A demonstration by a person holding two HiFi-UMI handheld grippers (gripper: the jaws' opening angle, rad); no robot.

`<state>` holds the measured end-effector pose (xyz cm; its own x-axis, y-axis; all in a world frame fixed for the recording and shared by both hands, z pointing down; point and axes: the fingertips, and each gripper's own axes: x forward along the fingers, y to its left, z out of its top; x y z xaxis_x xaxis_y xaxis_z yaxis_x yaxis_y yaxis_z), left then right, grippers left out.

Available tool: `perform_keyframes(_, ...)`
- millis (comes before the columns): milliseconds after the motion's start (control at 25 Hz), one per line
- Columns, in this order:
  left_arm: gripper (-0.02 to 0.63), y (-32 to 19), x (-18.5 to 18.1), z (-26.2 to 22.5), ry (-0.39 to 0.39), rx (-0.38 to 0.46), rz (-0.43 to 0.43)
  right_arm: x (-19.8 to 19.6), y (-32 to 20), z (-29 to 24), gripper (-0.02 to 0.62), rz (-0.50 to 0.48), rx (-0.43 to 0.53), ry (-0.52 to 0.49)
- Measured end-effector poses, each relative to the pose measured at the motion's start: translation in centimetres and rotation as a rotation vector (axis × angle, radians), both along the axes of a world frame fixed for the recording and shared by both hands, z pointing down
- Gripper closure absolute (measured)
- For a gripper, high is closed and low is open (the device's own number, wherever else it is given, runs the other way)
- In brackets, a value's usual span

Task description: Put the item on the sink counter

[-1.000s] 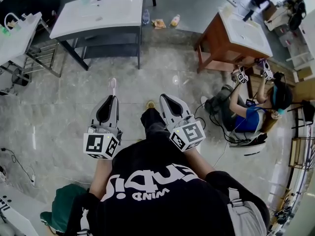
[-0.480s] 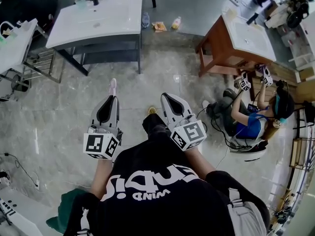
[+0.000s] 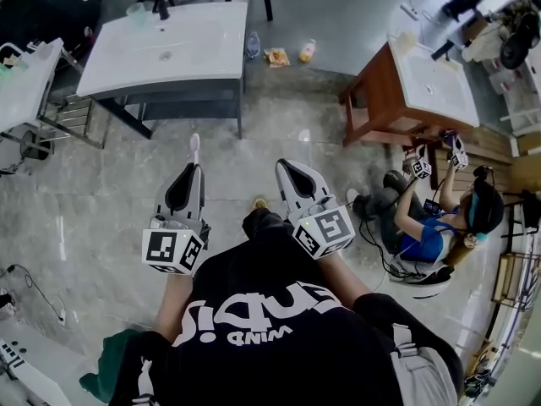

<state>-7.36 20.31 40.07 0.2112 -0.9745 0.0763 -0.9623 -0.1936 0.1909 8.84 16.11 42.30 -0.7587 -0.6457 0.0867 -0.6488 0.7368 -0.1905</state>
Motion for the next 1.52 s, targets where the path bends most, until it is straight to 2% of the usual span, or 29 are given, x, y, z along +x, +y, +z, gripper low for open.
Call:
perform_keyframes(480, 0.555, -8.1, 1.0, -0.2, 0.004, 0.006, -0.047, 0.8, -8.7, -0.2, 0.577, -0.056, 0.005, 0.002)
perform_keyframes(920, 0.555, -12.5, -0.7, 0.2, -0.017, -0.003, -0.067, -1.1, -13.4, 0.7, 0.577, -0.084, -0.010, -0.001)
perform_keyframes(1120, 0.555, -14.8, -1.1, 0.8, -0.016, -0.007, -0.045, -1.4, -15.5, 1.4, 0.577, -0.064, -0.017, 0.004)
perform_keyframes(1520, 0.557, -22.4, -4.0, 1.4, -0.013, -0.022, 0.023, -4.0, -22.2, 1.6, 0.577, -0.004, -0.021, 0.013)
